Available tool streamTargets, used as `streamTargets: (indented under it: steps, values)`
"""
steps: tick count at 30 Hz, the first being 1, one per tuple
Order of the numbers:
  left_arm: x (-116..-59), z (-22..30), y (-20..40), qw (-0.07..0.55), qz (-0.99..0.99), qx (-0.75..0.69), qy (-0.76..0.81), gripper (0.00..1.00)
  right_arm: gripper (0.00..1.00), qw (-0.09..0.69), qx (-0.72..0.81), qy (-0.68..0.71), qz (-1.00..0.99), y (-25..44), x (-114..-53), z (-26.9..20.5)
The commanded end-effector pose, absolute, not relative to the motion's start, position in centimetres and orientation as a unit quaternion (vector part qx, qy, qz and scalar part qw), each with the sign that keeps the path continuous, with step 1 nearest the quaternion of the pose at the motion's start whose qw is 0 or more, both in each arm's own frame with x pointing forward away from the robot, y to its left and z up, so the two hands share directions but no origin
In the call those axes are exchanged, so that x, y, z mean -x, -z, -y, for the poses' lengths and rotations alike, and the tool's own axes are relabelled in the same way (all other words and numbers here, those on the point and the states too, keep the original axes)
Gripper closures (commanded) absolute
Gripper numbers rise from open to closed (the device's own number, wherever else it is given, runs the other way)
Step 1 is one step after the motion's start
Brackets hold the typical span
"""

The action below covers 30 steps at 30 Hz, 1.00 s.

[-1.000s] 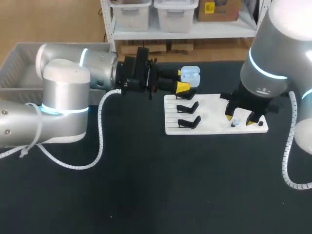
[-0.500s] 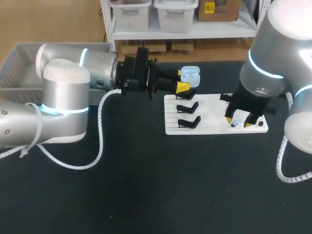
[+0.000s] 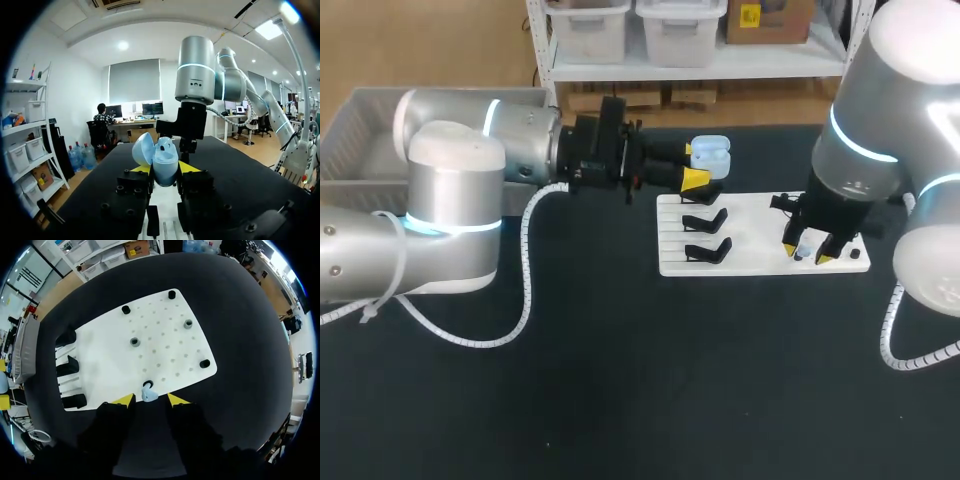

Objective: Pick up each earbud case from the left stands, insert the matching earbuds, close the lid, and place the case in the box.

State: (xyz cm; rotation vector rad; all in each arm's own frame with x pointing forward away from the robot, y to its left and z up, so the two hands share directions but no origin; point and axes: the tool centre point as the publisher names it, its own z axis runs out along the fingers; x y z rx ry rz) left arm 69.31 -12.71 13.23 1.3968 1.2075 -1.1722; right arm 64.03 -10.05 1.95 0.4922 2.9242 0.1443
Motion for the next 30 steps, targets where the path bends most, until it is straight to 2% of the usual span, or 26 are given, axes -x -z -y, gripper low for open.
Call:
streamTargets:
  steps: [1, 11, 23, 24, 26, 30]
  values:
    - [-69.21, 12.74, -13.17, 0.462, -0.491, -0.566, 0.475, 1.0, 0.64, 0.088, -0.167, -0.049, -0.981, -1.79, -64.25, 10.13]
    - [-69.21, 12.74, -13.17, 0.462, -0.491, -0.566, 0.475, 1.0, 0.73, 0.088, -0.169, -0.05, -0.98, -1.69, -64.35, 10.16]
    - [-69.21, 12.74, -13.17, 0.462, -0.491, -0.566, 0.475, 1.0, 0.78, 0.086, -0.169, -0.051, -0.981, -1.54, -64.64, 10.11]
    - [-69.21, 12.74, -13.17, 0.462, -0.491, -0.566, 0.475, 1.0, 0.83, 0.086, -0.169, -0.051, -0.981, -1.54, -64.65, 10.11]
    - [-69.21, 12.74, -13.17, 0.462, -0.491, -0.566, 0.475, 1.0, 1.0, 0.086, -0.168, -0.05, -0.981, -1.53, -64.68, 10.11]
    - [-69.21, 12.74, -13.17, 0.462, -0.491, -0.566, 0.475, 1.0, 1.0, 0.086, -0.167, -0.049, -0.981, -1.54, -64.71, 10.07]
